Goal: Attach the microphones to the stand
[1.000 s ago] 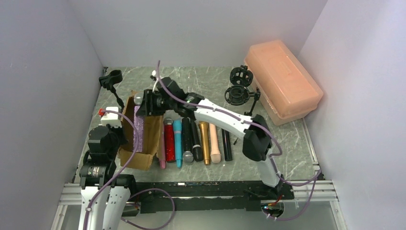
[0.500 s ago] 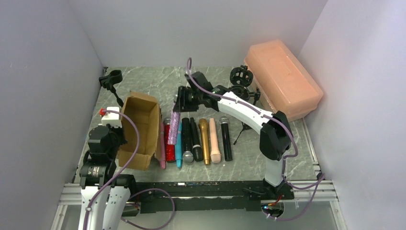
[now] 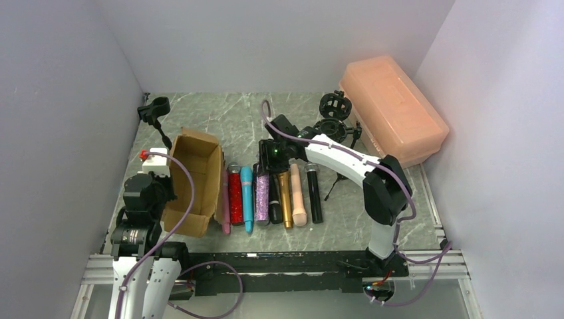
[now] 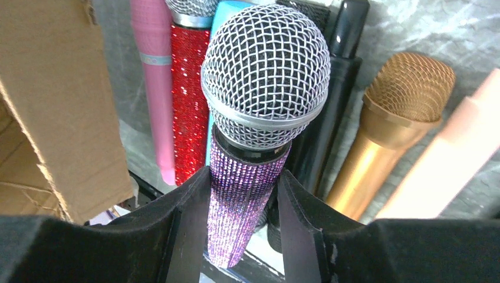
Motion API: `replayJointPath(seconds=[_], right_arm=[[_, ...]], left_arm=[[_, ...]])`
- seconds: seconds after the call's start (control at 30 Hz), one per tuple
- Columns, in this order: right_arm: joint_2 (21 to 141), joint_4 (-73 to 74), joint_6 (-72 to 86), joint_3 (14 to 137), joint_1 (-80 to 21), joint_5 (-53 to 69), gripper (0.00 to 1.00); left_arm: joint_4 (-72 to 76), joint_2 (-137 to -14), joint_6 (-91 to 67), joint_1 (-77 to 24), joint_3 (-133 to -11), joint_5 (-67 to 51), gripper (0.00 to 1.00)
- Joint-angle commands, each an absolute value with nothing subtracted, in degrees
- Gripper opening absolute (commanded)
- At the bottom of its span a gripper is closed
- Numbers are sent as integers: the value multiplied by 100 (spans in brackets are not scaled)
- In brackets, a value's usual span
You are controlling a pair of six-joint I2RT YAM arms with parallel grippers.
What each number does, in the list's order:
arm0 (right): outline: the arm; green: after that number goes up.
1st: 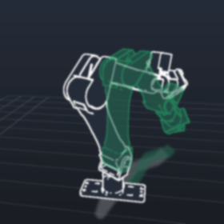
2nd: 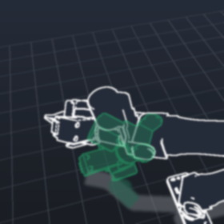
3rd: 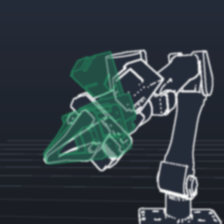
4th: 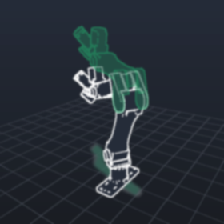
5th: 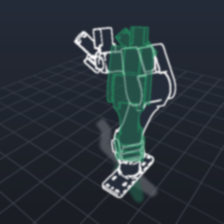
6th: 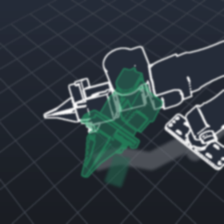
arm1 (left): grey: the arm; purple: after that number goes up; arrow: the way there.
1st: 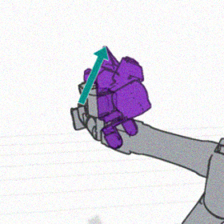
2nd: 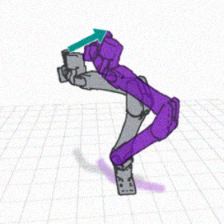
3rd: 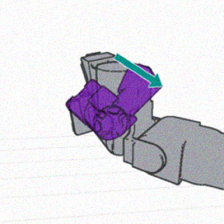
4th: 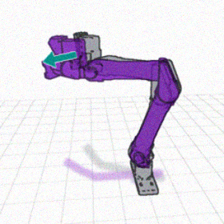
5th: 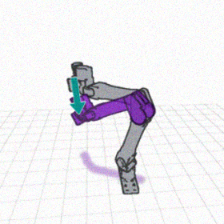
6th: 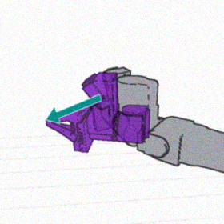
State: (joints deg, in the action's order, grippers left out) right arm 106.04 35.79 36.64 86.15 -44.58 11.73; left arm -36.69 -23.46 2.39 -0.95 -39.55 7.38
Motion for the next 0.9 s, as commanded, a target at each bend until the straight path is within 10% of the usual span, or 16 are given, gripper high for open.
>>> replayJointPath(seconds=[0.0, 0.87], right_arm=[[10346, 3842, 3390, 8505, -4363, 1192, 7], [10975, 3978, 3335, 8833, -4477, 874, 59]], left_arm=[[-3417, -2320, 223, -112, -3972, 702, 0], [-3375, -2516, 57, -115, -3953, 534, 0]])
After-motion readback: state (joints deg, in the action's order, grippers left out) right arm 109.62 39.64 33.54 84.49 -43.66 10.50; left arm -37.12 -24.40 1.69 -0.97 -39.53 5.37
